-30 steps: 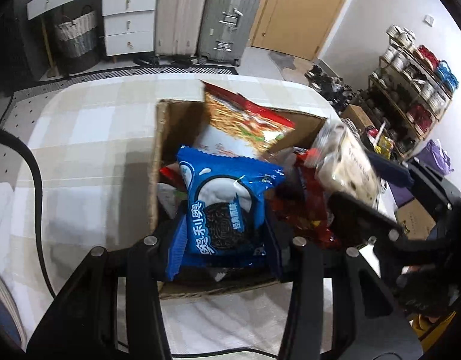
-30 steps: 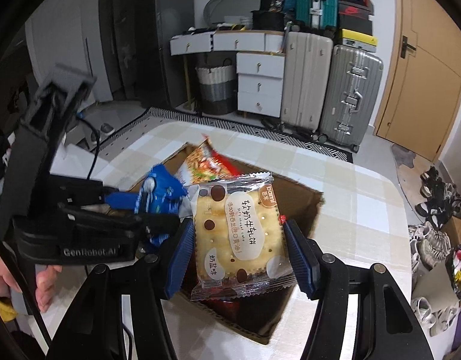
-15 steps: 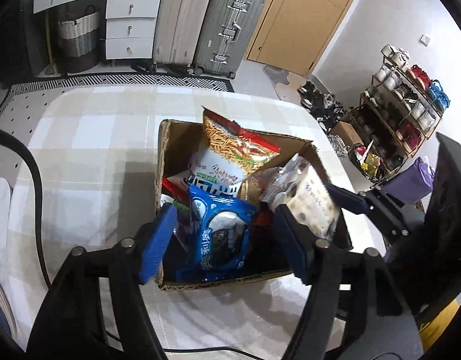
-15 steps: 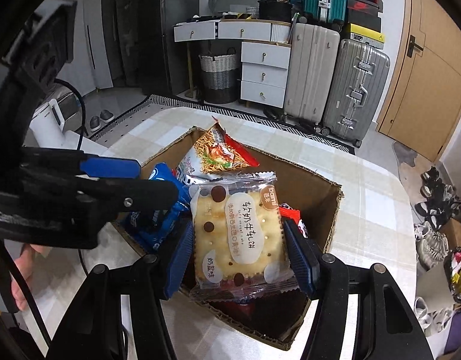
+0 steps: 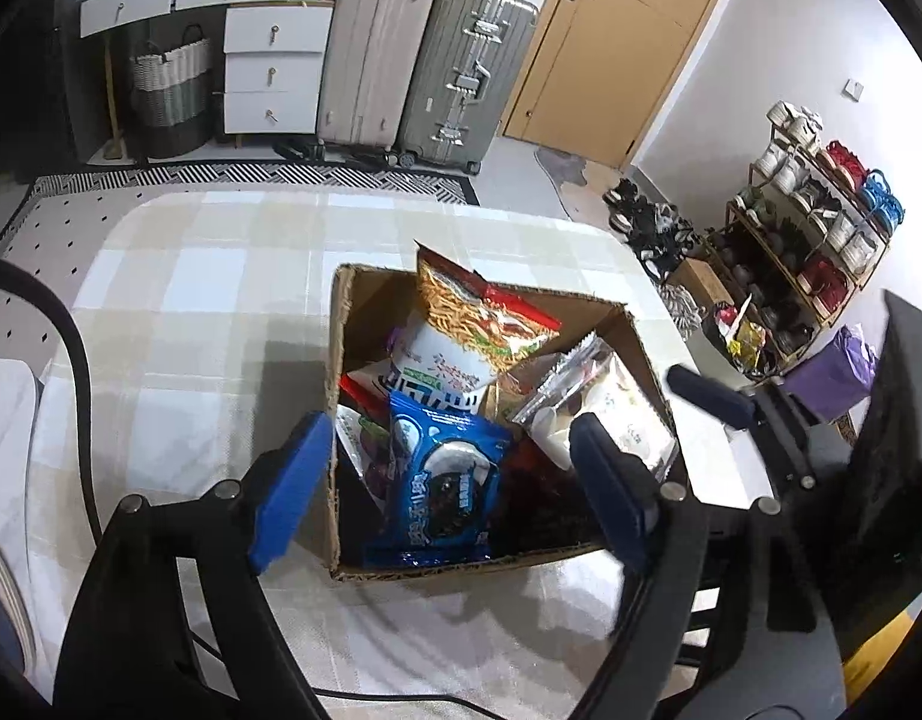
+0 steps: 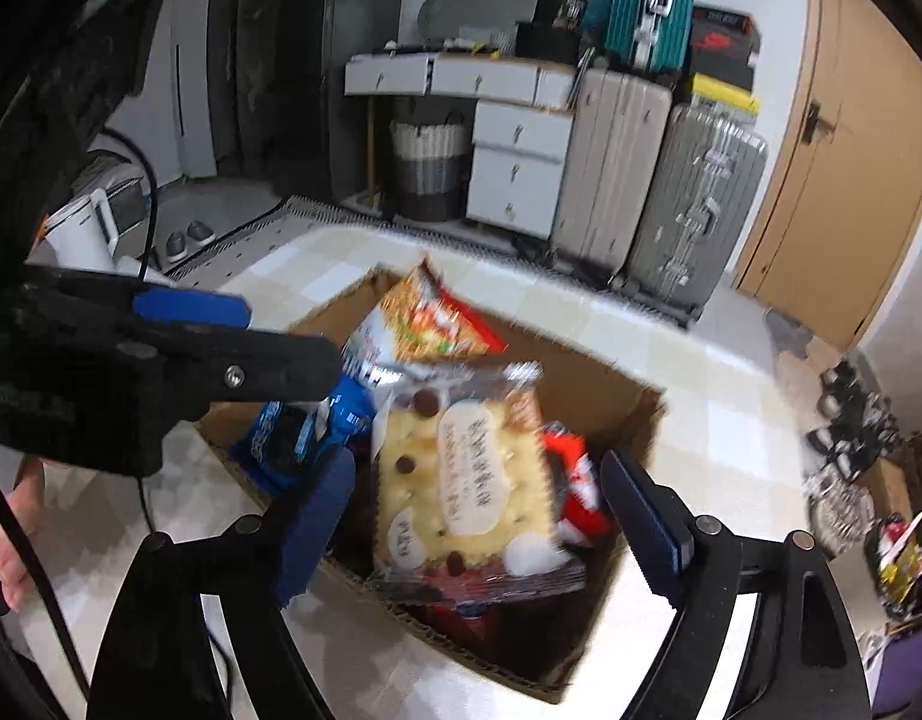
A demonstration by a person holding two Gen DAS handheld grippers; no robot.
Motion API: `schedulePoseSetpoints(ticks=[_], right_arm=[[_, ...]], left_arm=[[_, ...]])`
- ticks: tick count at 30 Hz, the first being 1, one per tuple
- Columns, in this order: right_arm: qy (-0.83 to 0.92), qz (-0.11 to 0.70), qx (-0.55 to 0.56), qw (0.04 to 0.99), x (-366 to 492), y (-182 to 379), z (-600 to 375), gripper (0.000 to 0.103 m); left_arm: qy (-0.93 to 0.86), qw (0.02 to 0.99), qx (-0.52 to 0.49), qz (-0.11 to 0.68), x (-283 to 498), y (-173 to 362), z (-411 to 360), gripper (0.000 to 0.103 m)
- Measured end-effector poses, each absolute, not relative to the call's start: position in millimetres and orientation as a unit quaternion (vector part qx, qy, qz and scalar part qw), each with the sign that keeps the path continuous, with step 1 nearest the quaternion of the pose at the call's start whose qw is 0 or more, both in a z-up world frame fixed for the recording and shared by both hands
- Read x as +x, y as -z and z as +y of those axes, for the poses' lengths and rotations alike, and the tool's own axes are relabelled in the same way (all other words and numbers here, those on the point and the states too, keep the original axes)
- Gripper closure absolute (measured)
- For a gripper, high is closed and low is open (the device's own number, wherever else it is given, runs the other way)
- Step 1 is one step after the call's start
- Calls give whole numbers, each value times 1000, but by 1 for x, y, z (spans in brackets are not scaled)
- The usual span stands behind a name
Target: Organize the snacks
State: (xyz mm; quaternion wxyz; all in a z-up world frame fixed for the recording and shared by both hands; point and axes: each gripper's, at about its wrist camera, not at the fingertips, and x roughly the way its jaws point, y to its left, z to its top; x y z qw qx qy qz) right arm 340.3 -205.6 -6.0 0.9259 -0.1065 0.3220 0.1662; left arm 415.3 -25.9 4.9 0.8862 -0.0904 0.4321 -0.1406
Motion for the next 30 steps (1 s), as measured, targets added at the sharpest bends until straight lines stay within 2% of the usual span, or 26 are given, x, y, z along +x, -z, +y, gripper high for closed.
schedulePoseSetpoints(ticks=[6,12,14,17,18,19,26,30], right_arm=[[-157,287,-90,941,333,-12,-217,17],[-170,314,-43,933,336,-6,-226,17],[-173,316,-27,933,333,-4,-229,17],[-171,306,-16,936,323,-4,-232,16],[-170,301,-11,938,319,-5,-233,13],[-167,298,-8,940,315,-6,-234,9],[-154,274,26,949,278,-22,-247,8],[-151,249,41,956,246,-35,-257,3]], left_arm=[[138,888,-105,425,412,-13,-19,23],[139,891,-97,422,404,-14,-23,23],[139,892,-92,420,397,-14,-25,20],[136,898,-88,409,384,-17,-27,10],[133,901,-86,403,379,-19,-28,2],[133,905,-87,394,371,-22,-28,1],[121,926,-63,351,320,-51,-33,1],[91,945,-30,313,279,-77,-39,1]])
